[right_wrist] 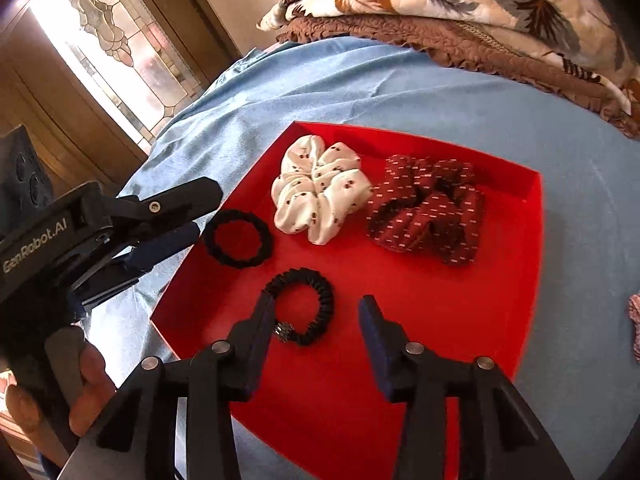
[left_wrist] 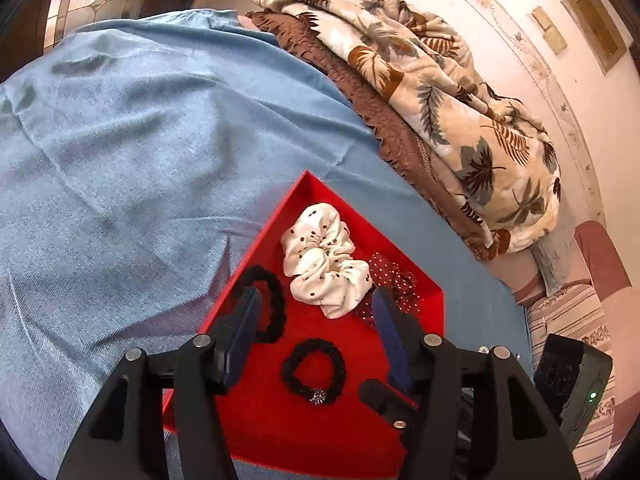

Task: Organize jewelry
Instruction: 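Drop both black hair ties into the red tray and open both tools, then grasp the red plaid scrunchie with the left tool while the right tool grasps the black sheer scrunchie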

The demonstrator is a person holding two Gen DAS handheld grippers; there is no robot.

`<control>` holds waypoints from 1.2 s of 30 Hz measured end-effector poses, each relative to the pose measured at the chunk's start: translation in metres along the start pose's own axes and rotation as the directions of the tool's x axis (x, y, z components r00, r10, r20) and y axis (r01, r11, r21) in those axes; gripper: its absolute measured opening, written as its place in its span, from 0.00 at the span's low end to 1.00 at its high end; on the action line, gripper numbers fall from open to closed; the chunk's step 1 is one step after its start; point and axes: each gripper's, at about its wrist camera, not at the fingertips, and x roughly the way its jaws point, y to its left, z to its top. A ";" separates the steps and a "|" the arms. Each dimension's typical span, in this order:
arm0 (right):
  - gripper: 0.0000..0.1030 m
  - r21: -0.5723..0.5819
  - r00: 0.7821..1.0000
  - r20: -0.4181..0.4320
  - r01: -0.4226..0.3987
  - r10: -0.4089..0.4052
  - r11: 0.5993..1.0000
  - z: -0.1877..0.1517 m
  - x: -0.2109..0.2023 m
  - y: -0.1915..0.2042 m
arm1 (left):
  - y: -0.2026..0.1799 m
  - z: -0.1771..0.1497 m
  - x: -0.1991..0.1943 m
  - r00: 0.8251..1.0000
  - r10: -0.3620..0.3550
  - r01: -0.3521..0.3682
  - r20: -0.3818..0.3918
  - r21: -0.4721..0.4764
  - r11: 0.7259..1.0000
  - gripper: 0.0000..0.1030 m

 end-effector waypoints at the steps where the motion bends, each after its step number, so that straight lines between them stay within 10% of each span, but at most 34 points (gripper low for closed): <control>1: 0.46 -0.002 1.000 0.005 0.006 -0.006 1.000 -0.001 -0.004 -0.002 | -0.002 -0.001 0.000 1.000 0.000 0.000 0.002 0.007 1.000 0.55; 12: 0.50 0.022 0.982 0.094 0.165 -0.166 0.986 -0.057 -0.101 -0.082 | -0.032 -0.026 -0.005 0.998 0.064 -0.067 0.025 0.148 0.987 0.55; 25: 0.51 0.342 0.892 0.120 0.376 -0.437 0.861 -0.156 -0.233 -0.262 | -0.092 -0.084 -0.010 0.989 0.123 -0.143 0.082 0.298 0.944 0.55; 36: 0.52 0.502 0.888 0.205 0.266 -0.412 0.823 -0.156 -0.247 -0.343 | -0.203 -0.129 0.031 0.989 0.097 -0.038 -0.108 0.448 0.893 0.55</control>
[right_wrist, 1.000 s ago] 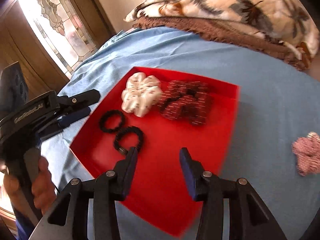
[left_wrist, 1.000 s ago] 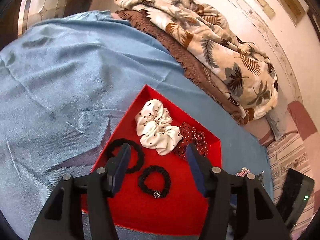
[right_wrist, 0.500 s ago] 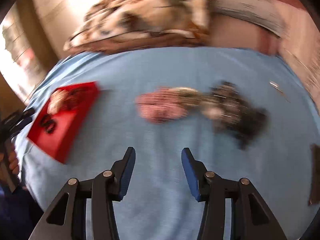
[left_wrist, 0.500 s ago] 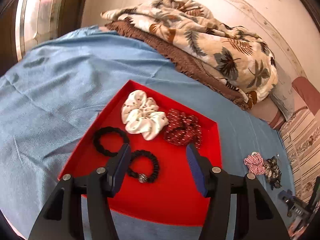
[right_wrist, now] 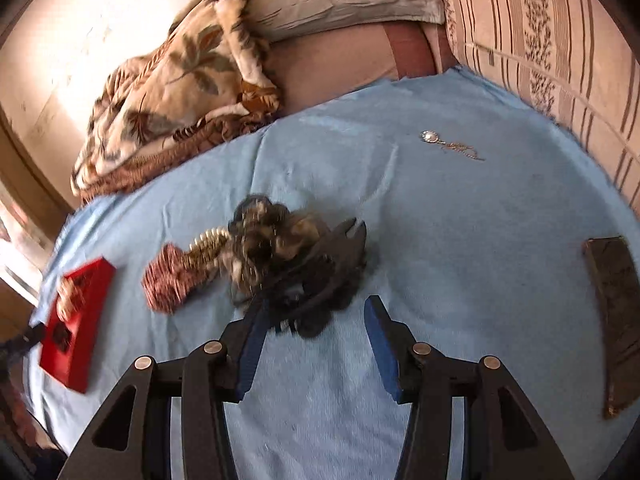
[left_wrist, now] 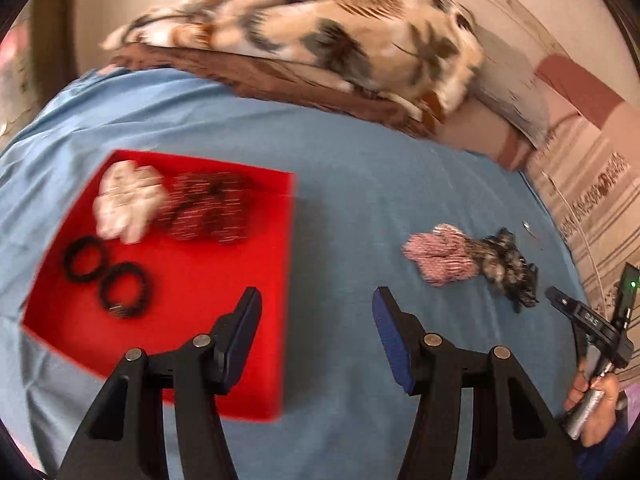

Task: Organize jewelry
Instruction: 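Grasp the red plaid scrunchie with the left tool while the right tool grasps the black sheer scrunchie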

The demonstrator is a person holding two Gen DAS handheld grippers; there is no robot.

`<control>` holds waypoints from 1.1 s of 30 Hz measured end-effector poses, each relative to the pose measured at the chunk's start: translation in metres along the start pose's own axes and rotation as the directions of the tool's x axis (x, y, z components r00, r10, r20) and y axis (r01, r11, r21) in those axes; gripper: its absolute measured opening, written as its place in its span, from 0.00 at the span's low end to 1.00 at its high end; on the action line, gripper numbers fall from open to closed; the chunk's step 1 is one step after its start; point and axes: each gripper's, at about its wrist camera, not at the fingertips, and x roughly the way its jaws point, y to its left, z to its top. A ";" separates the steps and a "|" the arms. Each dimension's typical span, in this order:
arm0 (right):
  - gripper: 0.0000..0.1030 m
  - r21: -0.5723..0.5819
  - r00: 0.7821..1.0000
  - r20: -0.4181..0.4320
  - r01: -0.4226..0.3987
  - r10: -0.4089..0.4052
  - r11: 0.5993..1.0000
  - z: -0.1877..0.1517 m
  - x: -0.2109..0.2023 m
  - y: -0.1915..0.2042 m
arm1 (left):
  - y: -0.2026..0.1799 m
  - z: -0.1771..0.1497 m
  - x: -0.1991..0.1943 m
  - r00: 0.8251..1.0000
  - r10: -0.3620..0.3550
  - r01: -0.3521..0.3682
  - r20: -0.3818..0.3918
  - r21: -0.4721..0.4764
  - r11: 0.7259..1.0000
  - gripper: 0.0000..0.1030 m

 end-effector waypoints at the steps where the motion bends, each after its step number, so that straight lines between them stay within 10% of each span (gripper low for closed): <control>1: 0.52 0.006 1.000 0.005 -0.014 0.014 1.000 0.004 0.002 0.001 | -0.010 0.003 0.008 1.000 -0.007 0.007 -0.017 0.006 1.000 0.55; 12: 0.52 -0.126 0.987 -0.011 -0.159 0.159 0.979 0.043 0.040 0.033 | -0.093 0.030 0.116 0.986 0.002 0.010 -0.165 0.072 0.997 0.55; 23: 0.50 -0.199 0.991 -0.078 -0.124 0.111 0.972 0.044 0.076 0.040 | -0.119 0.035 0.163 0.979 -0.016 0.036 -0.203 0.093 0.995 0.54; 26: 0.19 -0.209 0.992 -0.099 -0.100 0.081 0.973 0.042 0.083 0.039 | -0.125 0.032 0.164 0.972 -0.027 0.054 -0.234 0.111 0.992 0.08; 33: 0.09 -0.106 0.976 -0.074 -0.211 0.204 0.972 0.044 0.058 0.034 | -0.126 0.027 0.118 0.973 -0.100 0.120 -0.209 0.088 0.989 0.06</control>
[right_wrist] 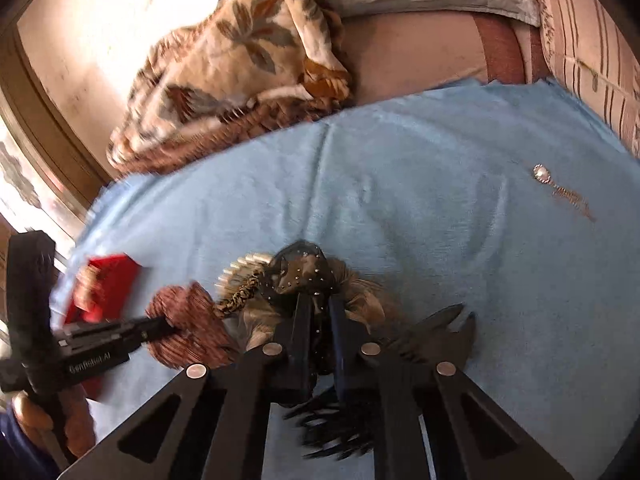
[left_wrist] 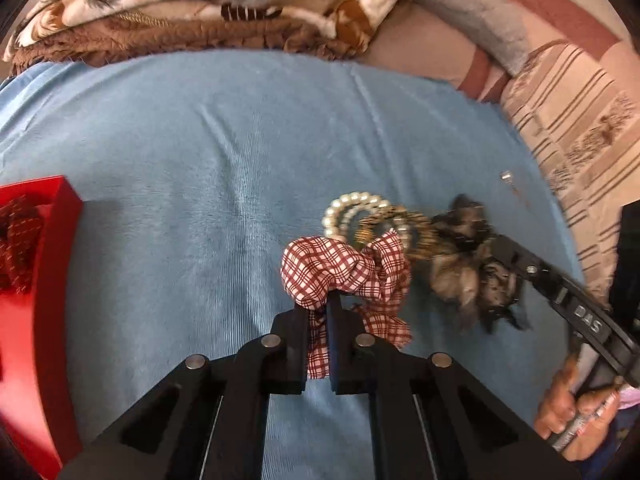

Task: Organize jewelry
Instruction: 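Grasp the red plaid scrunchie with the left tool while the right tool grasps the black sheer scrunchie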

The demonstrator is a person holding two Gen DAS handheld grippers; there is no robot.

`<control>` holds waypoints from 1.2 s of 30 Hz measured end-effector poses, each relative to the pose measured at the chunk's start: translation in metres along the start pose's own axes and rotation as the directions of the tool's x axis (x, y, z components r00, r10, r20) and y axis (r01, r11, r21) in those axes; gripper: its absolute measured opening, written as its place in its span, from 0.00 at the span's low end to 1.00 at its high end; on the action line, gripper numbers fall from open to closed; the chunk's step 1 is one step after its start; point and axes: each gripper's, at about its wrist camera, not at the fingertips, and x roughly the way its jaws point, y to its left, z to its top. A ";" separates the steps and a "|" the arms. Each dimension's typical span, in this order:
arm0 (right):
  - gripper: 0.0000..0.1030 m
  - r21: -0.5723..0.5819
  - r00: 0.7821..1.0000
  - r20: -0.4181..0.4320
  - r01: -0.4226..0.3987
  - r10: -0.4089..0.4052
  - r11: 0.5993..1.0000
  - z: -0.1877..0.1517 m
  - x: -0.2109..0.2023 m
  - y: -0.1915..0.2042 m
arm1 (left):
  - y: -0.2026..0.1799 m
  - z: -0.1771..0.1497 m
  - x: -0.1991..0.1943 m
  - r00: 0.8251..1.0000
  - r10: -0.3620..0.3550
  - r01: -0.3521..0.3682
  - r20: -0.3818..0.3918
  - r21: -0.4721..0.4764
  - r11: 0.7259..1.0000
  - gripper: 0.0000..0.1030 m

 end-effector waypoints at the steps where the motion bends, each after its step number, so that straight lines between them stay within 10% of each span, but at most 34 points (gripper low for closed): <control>1: 0.09 0.018 0.999 0.010 -0.033 0.032 0.999 0.000 -0.006 0.002 | 0.001 -0.003 -0.011 1.000 -0.017 0.018 0.015 -0.004 1.000 0.06; 10: 0.11 0.063 0.964 -0.032 -0.262 0.264 0.963 -0.031 -0.034 0.030 | 0.041 -0.056 -0.054 0.997 -0.070 0.069 -0.020 -0.039 0.997 0.07; 16: 0.52 -0.002 0.992 -0.092 -0.087 0.087 0.996 -0.055 -0.026 0.041 | 0.072 -0.075 -0.045 0.996 0.065 -0.068 -0.055 -0.052 0.996 0.09; 23: 0.53 0.033 0.994 -0.090 -0.052 0.055 0.998 -0.067 -0.028 0.034 | 0.083 -0.075 -0.061 0.996 0.082 -0.080 0.024 -0.075 0.994 0.44; 34: 0.58 -0.085 0.994 -0.103 0.036 -0.045 0.996 -0.088 -0.011 0.059 | 0.066 -0.084 -0.030 0.997 0.075 -0.076 -0.012 -0.048 0.996 0.50; 36: 0.58 -0.100 0.992 -0.112 0.045 -0.056 0.994 -0.091 -0.006 0.062 | 0.061 -0.086 -0.030 0.996 0.094 -0.094 -0.008 -0.029 0.995 0.37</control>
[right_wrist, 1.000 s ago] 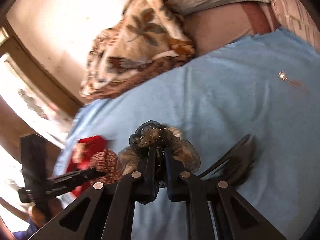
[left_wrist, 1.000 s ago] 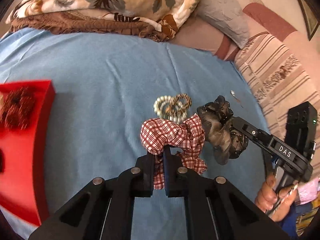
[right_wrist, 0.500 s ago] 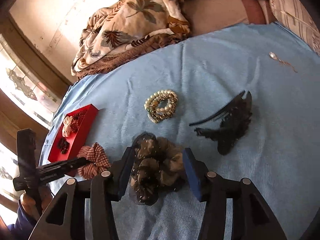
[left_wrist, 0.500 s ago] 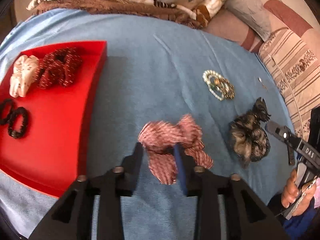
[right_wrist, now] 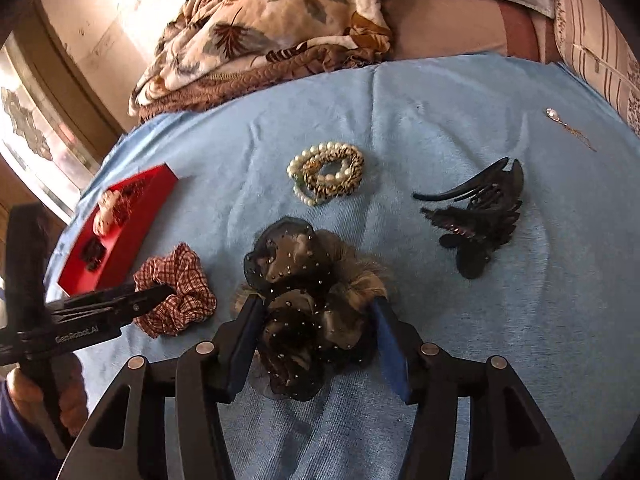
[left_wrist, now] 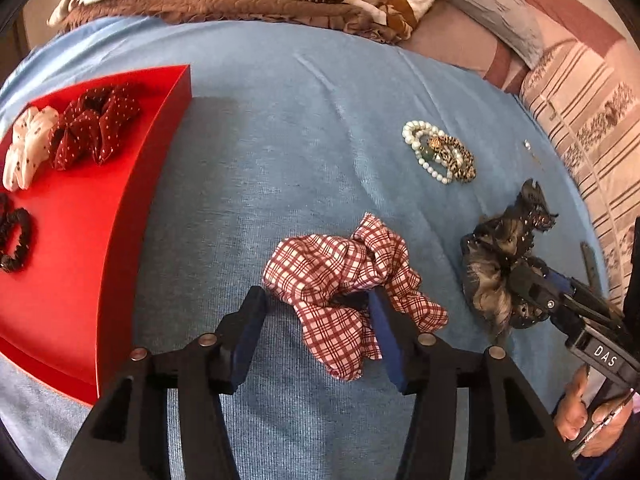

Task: Organize jewelry
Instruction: 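Grasp the red plaid scrunchie with the left tool while the right tool grasps the black sheer scrunchie, then carry both scrunchies to the red tray and open both tools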

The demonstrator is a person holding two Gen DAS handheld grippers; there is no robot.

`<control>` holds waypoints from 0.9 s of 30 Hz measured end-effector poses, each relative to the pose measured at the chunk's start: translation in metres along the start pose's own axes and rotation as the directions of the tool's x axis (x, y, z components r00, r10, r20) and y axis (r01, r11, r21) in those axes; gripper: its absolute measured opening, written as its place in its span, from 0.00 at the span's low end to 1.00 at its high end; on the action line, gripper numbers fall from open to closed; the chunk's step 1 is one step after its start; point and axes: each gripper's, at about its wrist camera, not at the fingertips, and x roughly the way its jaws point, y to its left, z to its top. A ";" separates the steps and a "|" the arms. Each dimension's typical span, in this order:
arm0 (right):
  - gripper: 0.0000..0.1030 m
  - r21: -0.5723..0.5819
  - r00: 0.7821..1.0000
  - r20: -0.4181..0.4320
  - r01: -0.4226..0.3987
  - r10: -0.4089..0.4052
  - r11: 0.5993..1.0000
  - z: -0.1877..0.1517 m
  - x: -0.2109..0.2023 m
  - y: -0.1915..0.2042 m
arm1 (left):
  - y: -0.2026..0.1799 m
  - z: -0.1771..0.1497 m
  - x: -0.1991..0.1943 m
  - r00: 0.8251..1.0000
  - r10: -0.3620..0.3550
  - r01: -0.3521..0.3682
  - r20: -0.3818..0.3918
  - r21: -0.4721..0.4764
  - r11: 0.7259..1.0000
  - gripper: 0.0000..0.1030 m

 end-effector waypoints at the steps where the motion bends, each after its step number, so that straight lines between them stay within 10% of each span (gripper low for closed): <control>1: 0.55 -0.004 1.000 -0.004 0.000 0.000 1.000 -0.001 0.002 0.001 | -0.001 0.000 0.000 1.000 -0.008 0.008 -0.003 0.005 1.000 0.26; 2: 0.40 -0.007 1.000 -0.001 0.000 0.000 1.000 -0.001 0.002 0.002 | -0.002 0.000 0.001 0.999 -0.026 0.026 -0.018 0.008 1.000 0.09; 9: 0.21 0.128 0.988 0.057 -0.149 0.143 0.980 -0.001 -0.017 -0.012 | 0.005 -0.005 -0.024 0.995 -0.093 0.094 0.017 -0.016 0.995 0.09; 15: 0.27 0.464 0.778 0.209 -0.612 0.593 0.640 -0.019 -0.020 -0.068 | 0.012 -0.014 -0.049 0.983 -0.175 0.177 0.061 -0.029 0.984 0.09; 16: 0.35 0.487 0.791 0.209 -0.595 0.576 0.639 -0.021 -0.021 -0.071 | 0.012 -0.016 -0.048 0.983 -0.171 0.172 0.062 -0.025 0.985 0.09; 18: 0.62 0.516 0.902 0.172 -0.425 0.396 0.743 -0.022 -0.026 -0.078 | 0.013 -0.019 -0.044 0.989 -0.138 0.139 0.057 -0.016 0.990 0.09; 20: 0.69 0.490 0.967 0.161 -0.252 0.197 0.834 -0.022 -0.037 -0.075 | 0.012 -0.020 -0.035 0.994 -0.104 0.104 0.039 -0.015 0.994 0.09; 27: 0.69 0.200 0.986 0.115 -0.139 0.117 0.970 -0.022 -0.043 -0.005 | 0.022 -0.028 -0.033 0.993 -0.103 0.103 0.050 -0.006 0.995 0.14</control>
